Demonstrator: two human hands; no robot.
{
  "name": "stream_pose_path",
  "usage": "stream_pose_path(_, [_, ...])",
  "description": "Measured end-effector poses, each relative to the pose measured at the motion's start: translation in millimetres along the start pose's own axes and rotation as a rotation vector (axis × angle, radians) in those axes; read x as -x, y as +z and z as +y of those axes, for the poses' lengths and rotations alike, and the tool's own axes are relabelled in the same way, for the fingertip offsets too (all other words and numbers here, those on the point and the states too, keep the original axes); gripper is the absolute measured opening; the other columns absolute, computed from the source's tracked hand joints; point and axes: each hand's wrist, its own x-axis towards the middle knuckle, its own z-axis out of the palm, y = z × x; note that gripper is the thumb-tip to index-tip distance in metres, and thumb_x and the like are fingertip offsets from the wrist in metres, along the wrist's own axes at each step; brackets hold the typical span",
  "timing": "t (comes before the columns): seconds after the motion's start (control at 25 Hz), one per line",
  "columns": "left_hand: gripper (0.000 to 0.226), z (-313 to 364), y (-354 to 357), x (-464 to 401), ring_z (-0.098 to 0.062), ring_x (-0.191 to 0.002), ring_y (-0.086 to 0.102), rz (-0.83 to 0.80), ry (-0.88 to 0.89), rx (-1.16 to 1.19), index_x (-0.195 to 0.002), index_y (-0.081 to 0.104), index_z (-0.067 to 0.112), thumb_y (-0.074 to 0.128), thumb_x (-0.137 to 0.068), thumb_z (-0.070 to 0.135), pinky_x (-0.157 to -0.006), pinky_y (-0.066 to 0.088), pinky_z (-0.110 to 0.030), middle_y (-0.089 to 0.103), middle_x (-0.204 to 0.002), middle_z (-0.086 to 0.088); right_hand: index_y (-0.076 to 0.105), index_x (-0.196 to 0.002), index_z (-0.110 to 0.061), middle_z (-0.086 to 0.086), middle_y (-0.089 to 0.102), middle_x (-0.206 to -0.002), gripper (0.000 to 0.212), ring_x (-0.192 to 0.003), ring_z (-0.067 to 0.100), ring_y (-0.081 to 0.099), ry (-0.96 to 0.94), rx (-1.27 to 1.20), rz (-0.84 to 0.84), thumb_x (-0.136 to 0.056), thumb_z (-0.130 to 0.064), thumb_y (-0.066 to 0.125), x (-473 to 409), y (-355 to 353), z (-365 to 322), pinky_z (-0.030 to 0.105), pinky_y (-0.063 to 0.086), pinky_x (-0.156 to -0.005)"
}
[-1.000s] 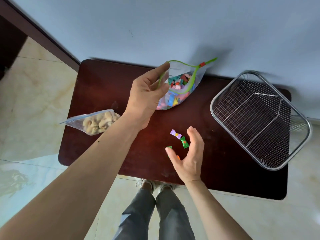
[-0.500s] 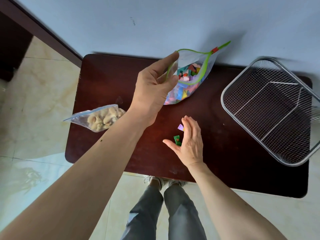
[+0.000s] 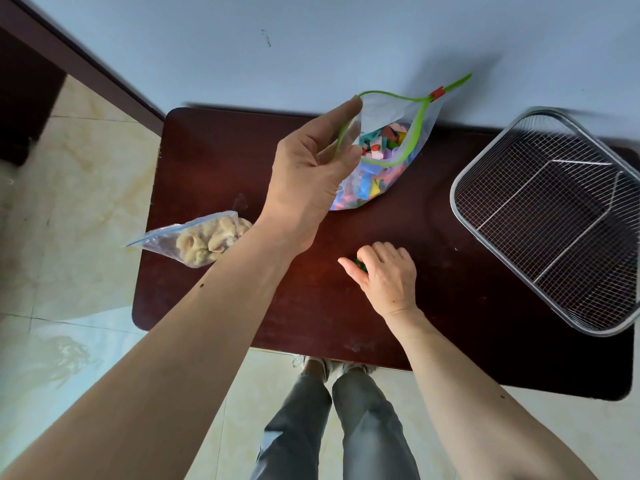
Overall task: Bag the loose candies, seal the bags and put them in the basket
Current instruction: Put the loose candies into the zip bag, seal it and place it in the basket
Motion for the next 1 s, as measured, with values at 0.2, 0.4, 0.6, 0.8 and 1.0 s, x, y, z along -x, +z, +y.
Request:
stream_pose_path(0.2, [0.051,-1,-1,-1,-0.018,-0.13,0.055,-0.005,0.002,-0.002,-0.136,0.05,0.0,0.053,-0.088,-0.017,-0.109,0.043,-0.037,0.055,-0.141,-0.014,0.047,-0.05,-0.011,0.004,0.047,-0.042,0.05,-0.035,0.026,0.043,0.103,-0.075,0.149,-0.096,-0.029,0.055,0,0,1,0.032,0.035,-0.04])
stream_pose_path(0.4, [0.05,-3,-1,1,-0.019,-0.13,0.055,-0.011,0.007,0.006,-0.135,0.05,0.0,0.053,-0.088,-0.017,-0.109,0.044,-0.036,0.056,-0.14,-0.015,0.056,-0.049,-0.008,0.004,0.056,-0.04,0.056,-0.034,0.027,0.052,0.307,-0.278,0.164,-0.099,-0.03,0.044,-6,-11,8,0.022,0.031,-0.04])
stream_pose_path(0.6, [0.05,-2,1,2,-0.018,-0.129,0.055,-0.011,-0.001,0.003,-0.136,0.05,0.0,0.053,-0.089,-0.016,-0.106,0.046,-0.031,0.056,-0.14,-0.014,0.052,-0.049,-0.012,0.003,0.054,-0.047,0.056,-0.05,0.02,0.055,1.143,-0.917,0.129,-0.099,-0.037,0.049,-22,-40,-1,0.035,0.049,-0.06])
stream_pose_path(0.8, [0.05,1,1,2,-0.016,-0.127,0.056,-0.006,-0.008,0.009,-0.136,0.05,0.001,0.053,-0.089,-0.016,-0.105,0.047,-0.028,0.057,-0.139,-0.012,0.046,-0.048,-0.024,-0.007,0.056,-0.043,0.051,-0.05,0.011,0.059,0.852,-0.583,-0.106,-0.088,-0.054,0.057,-15,-55,6,0.034,0.048,-0.062])
stream_pose_path(1.0, [0.049,-1,0,2,-0.015,-0.126,0.058,0.01,-0.011,0.005,-0.135,0.051,0.0,0.054,-0.089,-0.015,-0.103,0.048,-0.027,0.058,-0.138,-0.013,0.063,-0.075,-0.02,-0.002,0.066,-0.054,0.036,-0.062,0.029,0.067,0.622,-0.383,-0.368,-0.075,-0.054,0.072,24,-56,11,0.036,0.051,-0.06])
